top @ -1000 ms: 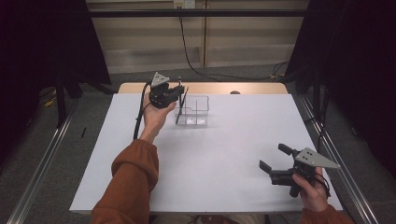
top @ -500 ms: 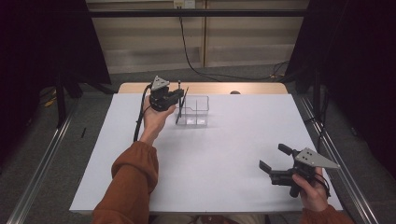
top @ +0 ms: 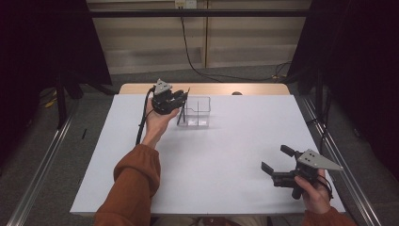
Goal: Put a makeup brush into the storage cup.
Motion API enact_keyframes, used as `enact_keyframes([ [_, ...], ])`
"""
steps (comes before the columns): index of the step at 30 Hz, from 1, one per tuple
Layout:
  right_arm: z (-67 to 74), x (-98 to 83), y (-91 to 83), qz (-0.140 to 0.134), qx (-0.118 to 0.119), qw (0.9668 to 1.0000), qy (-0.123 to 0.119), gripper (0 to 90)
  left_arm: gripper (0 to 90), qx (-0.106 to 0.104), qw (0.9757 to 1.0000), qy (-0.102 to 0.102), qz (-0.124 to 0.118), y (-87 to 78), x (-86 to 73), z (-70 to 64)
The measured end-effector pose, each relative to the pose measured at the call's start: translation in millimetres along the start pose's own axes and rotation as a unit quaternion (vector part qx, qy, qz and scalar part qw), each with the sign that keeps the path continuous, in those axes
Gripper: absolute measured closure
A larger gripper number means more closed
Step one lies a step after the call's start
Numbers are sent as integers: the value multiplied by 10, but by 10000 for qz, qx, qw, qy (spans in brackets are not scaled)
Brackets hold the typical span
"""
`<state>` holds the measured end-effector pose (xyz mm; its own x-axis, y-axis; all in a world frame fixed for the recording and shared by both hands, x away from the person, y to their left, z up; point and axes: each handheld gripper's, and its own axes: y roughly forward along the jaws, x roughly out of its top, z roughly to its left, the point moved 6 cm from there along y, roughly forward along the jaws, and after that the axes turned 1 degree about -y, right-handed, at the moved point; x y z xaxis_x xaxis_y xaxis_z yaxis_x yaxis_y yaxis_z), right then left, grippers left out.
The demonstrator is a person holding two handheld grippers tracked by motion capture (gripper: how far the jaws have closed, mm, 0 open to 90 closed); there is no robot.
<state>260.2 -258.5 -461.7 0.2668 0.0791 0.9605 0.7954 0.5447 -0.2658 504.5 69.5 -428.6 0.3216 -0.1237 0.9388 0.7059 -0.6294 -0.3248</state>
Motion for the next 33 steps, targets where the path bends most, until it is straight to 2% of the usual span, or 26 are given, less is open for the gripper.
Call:
enact_keyframes([
  [3, 0, 0, 1, 1, 5, 10000, -4, 3, 574, 27, 10000, -49, -70, -13, 12, 11],
  [7, -8, -4, 4, 0, -12, 10000, -15, 4, 476, 28, 10000, -16, -49, -25, 8, 22],
  [9, -12, -2, 5, -12, -16, 10000, -9, 4, 443, 0, 10000, -84, -8, -20, -3, 18],
  [12, -19, -6, 4, -10, -21, 10000, -12, 4, 314, -26, 9999, -128, 14, -26, -7, 20],
  [14, -24, -9, 3, -8, -18, 10000, -19, 3, 272, -45, 9999, -92, 7, -40, 0, 15],
  [16, -30, -13, 1, -17, -23, 10000, 9, 3, 191, -31, 9999, -160, -24, -53, 7, 20],
  [20, -50, -18, 1, -17, -25, 10000, 19, 3, 92, 6, 9997, -232, -67, -76, 25, 53],
  [24, -48, -19, 10, -18, -31, 10000, 25, 3, 46, -10, 9997, -227, -63, -117, 41, 66],
  [26, -48, -19, 8, -7, -39, 10000, 26, 3, 26, -70, 9994, -325, -86, -141, 52, 64],
  [33, -42, -14, 3, -24, -27, 10000, 15, 3, 18, -91, 9996, -272, -80, -217, 20, 13],
])
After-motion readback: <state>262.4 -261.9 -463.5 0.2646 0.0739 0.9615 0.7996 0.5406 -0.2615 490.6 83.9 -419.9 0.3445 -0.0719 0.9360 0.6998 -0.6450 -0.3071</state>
